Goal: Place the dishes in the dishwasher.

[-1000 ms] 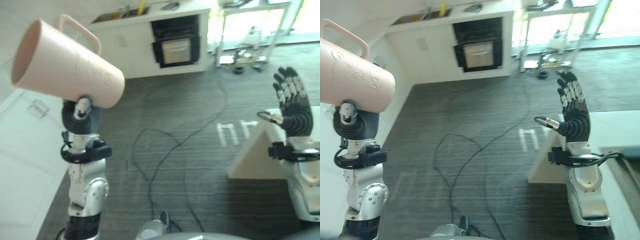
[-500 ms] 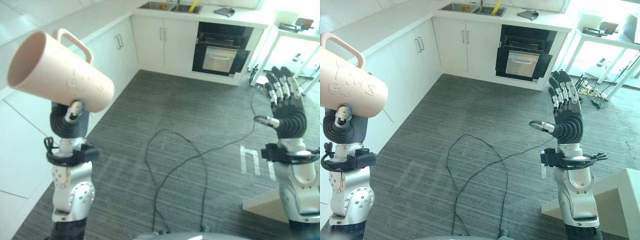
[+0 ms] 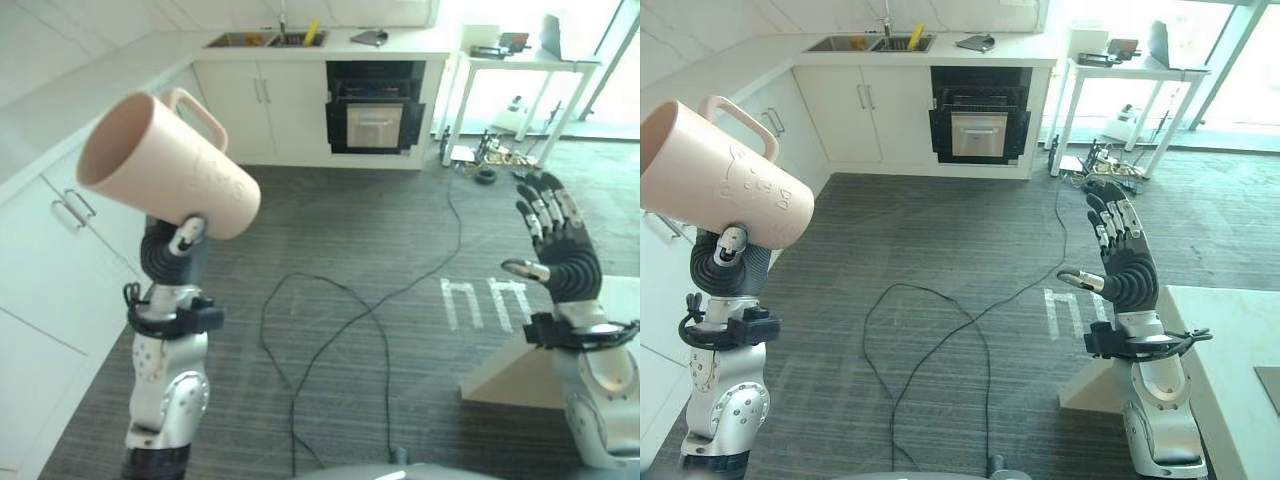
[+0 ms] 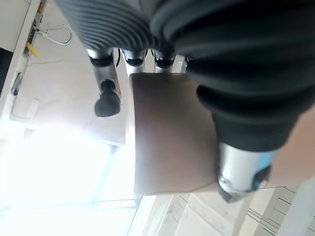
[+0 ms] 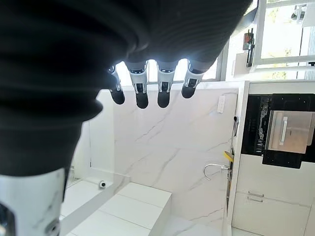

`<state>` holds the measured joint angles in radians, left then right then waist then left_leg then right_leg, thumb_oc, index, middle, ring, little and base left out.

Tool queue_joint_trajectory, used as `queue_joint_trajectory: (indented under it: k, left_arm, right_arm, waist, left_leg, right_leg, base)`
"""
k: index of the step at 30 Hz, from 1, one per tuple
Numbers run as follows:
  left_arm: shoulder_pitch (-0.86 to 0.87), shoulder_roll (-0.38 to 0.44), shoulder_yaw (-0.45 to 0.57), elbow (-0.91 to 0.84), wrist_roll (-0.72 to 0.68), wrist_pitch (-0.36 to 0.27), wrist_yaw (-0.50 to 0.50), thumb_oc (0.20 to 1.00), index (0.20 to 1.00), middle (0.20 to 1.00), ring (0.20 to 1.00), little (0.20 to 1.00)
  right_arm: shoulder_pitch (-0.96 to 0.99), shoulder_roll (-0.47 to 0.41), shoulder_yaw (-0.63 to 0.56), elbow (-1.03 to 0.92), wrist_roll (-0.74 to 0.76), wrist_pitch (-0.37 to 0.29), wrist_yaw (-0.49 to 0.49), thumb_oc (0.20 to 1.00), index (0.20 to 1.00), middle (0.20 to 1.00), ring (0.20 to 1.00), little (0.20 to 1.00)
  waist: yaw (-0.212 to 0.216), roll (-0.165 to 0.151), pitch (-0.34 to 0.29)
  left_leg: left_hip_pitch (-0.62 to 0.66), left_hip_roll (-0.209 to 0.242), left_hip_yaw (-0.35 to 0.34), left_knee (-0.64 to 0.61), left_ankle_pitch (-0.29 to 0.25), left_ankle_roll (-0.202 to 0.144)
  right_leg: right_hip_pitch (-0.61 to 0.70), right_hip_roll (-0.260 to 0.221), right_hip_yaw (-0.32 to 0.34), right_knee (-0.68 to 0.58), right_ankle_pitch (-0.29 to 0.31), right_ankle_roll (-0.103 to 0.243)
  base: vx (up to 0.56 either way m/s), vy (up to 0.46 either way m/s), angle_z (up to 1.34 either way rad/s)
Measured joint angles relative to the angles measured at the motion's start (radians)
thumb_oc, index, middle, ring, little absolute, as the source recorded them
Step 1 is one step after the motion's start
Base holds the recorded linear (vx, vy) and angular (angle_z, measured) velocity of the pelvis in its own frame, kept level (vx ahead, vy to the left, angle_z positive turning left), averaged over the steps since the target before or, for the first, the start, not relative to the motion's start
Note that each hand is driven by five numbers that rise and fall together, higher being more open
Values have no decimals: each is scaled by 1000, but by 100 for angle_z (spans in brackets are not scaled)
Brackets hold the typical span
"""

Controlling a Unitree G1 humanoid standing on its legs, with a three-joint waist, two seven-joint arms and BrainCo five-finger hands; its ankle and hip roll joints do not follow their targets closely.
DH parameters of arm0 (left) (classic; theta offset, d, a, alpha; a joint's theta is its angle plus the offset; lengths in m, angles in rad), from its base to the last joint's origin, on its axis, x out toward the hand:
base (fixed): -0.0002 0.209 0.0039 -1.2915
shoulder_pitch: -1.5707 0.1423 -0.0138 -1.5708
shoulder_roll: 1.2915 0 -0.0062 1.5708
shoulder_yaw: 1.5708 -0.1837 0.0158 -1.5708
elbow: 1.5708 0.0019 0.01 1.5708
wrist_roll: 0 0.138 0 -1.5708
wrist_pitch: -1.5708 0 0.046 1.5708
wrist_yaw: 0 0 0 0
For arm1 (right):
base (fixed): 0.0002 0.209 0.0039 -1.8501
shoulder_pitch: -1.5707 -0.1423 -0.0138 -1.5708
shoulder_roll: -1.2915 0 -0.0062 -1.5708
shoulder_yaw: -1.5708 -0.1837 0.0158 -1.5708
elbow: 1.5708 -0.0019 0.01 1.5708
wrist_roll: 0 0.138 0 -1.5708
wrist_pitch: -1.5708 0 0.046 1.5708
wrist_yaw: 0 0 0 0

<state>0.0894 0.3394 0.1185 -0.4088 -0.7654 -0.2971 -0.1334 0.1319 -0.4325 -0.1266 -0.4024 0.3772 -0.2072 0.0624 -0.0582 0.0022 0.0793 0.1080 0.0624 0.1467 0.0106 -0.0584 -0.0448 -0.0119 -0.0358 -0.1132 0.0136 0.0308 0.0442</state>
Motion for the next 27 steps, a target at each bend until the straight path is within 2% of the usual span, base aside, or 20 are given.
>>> queue_joint_trajectory:
  k: [1, 2, 4, 5, 6, 7, 8, 11, 14, 15, 16, 17, 19, 20, 21, 22, 23, 24, 25, 27]
  left_arm:
    - [7, 11, 18, 17, -2, 0, -1, 200, 200, 200, 200, 200]
    - [14, 13, 28, 21, -2, 0, -2, 200, 200, 200, 200, 200]
    - [27, -24, 5, 37, -5, 0, -5, 200, 200, 200, 200, 200]
    - [26, -27, -5, 39, -4, 3, -14, 200, 200, 200, 200, 200]
    - [27, -27, -5, 53, -4, 3, -26, 200, 200, 200, 200, 200]
    - [6, -31, -10, 86, -2, 7, -29, 200, 200, 200, 200, 200]
    - [-34, -5, -16, 132, -1, -1, -38, 200, 200, 200, 200, 200]
    - [31, -24, 20, 173, -3, -13, -33, 200, 200, 200, 200, 200]
    - [15, -31, 38, 173, -4, -34, -31, 200, 200, 200, 200, 200]
    - [0, -24, 28, 174, 0, -32, -32, 200, 200, 200, 200, 200]
    - [-14, -23, 28, 177, 0, -28, -29, 200, 200, 200, 200, 200]
    - [-29, -26, 27, 175, 1, -12, -26, 200, 200, 200, 200, 200]
    - [-62, -4, 26, 154, 3, 2, -28, 200, 200, 200, 200, 200]
    - [-65, 20, 34, 127, 9, 15, -32, 200, 200, 200, 200, 200]
    - [-63, 19, 34, 124, 10, 22, -33, 200, 200, 200, 200, 200]
    - [-51, 18, 31, 114, 10, 38, -29, 200, 200, 200, 200, 200]
    - [-50, 16, 29, 107, 14, 42, -30, 200, 200, 200, 200, 200]
    - [-42, 10, 32, 112, 41, 43, -28, 200, 200, 200, 200, 200]
    - [-41, 11, 33, 115, 41, 44, -29, 200, 200, 200, 200, 200]
    - [-41, 19, 30, 117, 41, 61, -36, 200, 200, 200, 200, 200]
  right_arm:
    - [-3, 10, -1, 12, 19, 0, 9, 1000, 1000, 1000, 1000, 1000]
    - [1, 14, -2, 14, 29, 2, 16, 1000, 1000, 1000, 1000, 1000]
    - [-8, 24, -5, 22, 36, -6, 20, 1000, 1000, 1000, 1000, 1000]
    - [-7, 34, 3, 25, 36, -5, 21, 1000, 1000, 1000, 1000, 1000]
    - [-11, 30, 29, 29, 36, 0, 14, 1000, 1000, 1000, 1000, 1000]
    - [-58, 0, 40, 38, 36, 1, 14, 1000, 1000, 1000, 1000, 1000]
    - [-110, -7, 36, 68, 36, -1, 13, 1000, 1000, 1000, 1000, 1000]
    - [-57, -13, 26, 100, 37, 1, 44, 1000, 1000, 1000, 1000, 1000]
    - [-21, -22, 2, 62, 39, -3, 55, 1000, 1000, 1000, 1000, 1000]
    - [-4, -19, -4, 14, 39, -5, 63, 1000, 1000, 1000, 1000, 1000]
    - [12, 4, 4, -12, 39, -5, 67, 1000, 1000, 1000, 1000, 1000]
    - [14, 11, 9, -30, 38, 2, 72, 1000, 1000, 1000, 1000, 1000]
    - [4, 46, 33, -72, 38, -5, 71, 1000, 1000, 1000, 1000, 1000]
    - [-5, 83, 55, -81, 30, -7, 58, 1000, 1000, 1000, 1000, 1000]
    - [-16, 103, 60, -76, 22, -18, 49, 1000, 1000, 1000, 1000, 1000]
    - [-45, 134, 84, -58, 6, -16, 37, 1000, 1000, 1000, 1000, 1000]
    - [-50, 140, 98, -59, -7, -18, 37, 1000, 1000, 1000, 1000, 1000]
    - [-37, 127, 114, -38, -26, -16, 36, 1000, 1000, 1000, 1000, 1000]
    - [-31, 119, 125, -32, -32, -17, 37, 1000, 1000, 1000, 1000, 1000]
    - [-4, 49, 112, -7, -30, -17, 38, 1000, 1000, 1000, 1000, 1000]
  waist:
    - [15, -39, 15]
    - [21, -81, 26]
    - [55, -95, 36]
    - [55, -88, 42]
    - [56, -73, 46]
    - [70, 8, 64]
    - [49, 45, 94]
    - [107, 23, 108]
    - [105, 7, 105]
    - [104, 11, 95]
    - [93, -34, 93]
    - [96, -46, 93]
    - [105, -56, 64]
    - [117, -92, 34]
    - [122, -98, 28]
    - [141, -59, 32]
    - [141, -24, 29]
    - [131, 33, 36]
    - [114, 40, 43]
    - [72, 35, 47]
  left_leg:
    - [-94, 4, -10, 229, -39, -58]
    - [-218, -1, -39, 466, -9, -92]
    - [-410, -7, -119, 772, 144, -68]
    - [-441, -10, -109, 761, 101, -28]
    - [-415, -9, -53, 532, 48, -5]
    - [-368, 46, -38, 171, 42, -16]
    - [-334, 79, -30, -112, 60, -28]
    - [-350, 45, -95, -106, 65, -28]
    - [-348, 18, -78, -28, 53, -5]
    - [-312, -6, -61, 67, 37, 32]
    - [-290, -52, -42, 82, 65, 44]
    - [-258, -82, -50, 77, 79, 62]
    - [-190, -104, -59, 49, 112, 111]
    - [-176, -152, -70, 68, 77, 160]
    - [-165, -170, -75, 91, 44, 179]
    - [-139, -175, -84, 127, -12, 231]
    - [-105, -174, -84, 118, -11, 226]
    - [-25, -174, -102, 49, -12, 228]
    - [3, -183, -112, 19, -16, 221]
    - [70, -190, -142, -34, -30, 195]
  right_leg:
    - [-60, 2, 4, 144, -98, -95]
    - [-87, -12, 23, 214, -152, -134]
    - [-73, -5, 50, 208, -169, -154]
    - [-69, -8, 48, 188, -169, -154]
    - [-39, -8, 49, 97, -170, -123]
    - [-21, 47, 25, 166, -188, -87]
    - [72, 66, 29, 130, -226, -32]
    - [142, 30, 108, 92, -232, -56]
    - [199, -29, 99, 81, -270, -51]
    - [257, -63, 97, 70, -289, -9]
    - [282, -110, 100, 109, -310, 8]
    - [259, -127, 95, 225, -307, 25]
    - [120, -153, 104, 589, -209, 187]
    - [38, -166, 135, 734, -124, 225]
    - [11, -167, 161, 811, -67, 227]
    - [-87, -163, 149, 1000, 59, 207]
    - [-205, -167, 111, 1174, 30, 151]
    - [-374, -145, 68, 1221, -83, 65]
    - [-434, -134, 30, 1103, -138, 49]
    - [-434, -103, -88, 677, -169, 34]
  base:
    - [86, -194, -26]
    - [139, -104, -26]
    - [293, 4, -33]
    - [370, 141, -37]
    - [466, 238, -41]
    - [691, 410, -21]
    - [690, 399, -5]
    - [461, 319, -61]
    - [456, 337, -44]
    - [601, 378, -33]
    - [513, 354, -15]
    - [441, 337, 9]
    - [386, 316, 23]
    - [495, 423, 45]
    - [420, 342, 40]
    - [405, 319, 22]
    - [484, 154, 3]
    - [544, 27, 10]
    - [582, -99, 28]
    - [438, -196, 56]
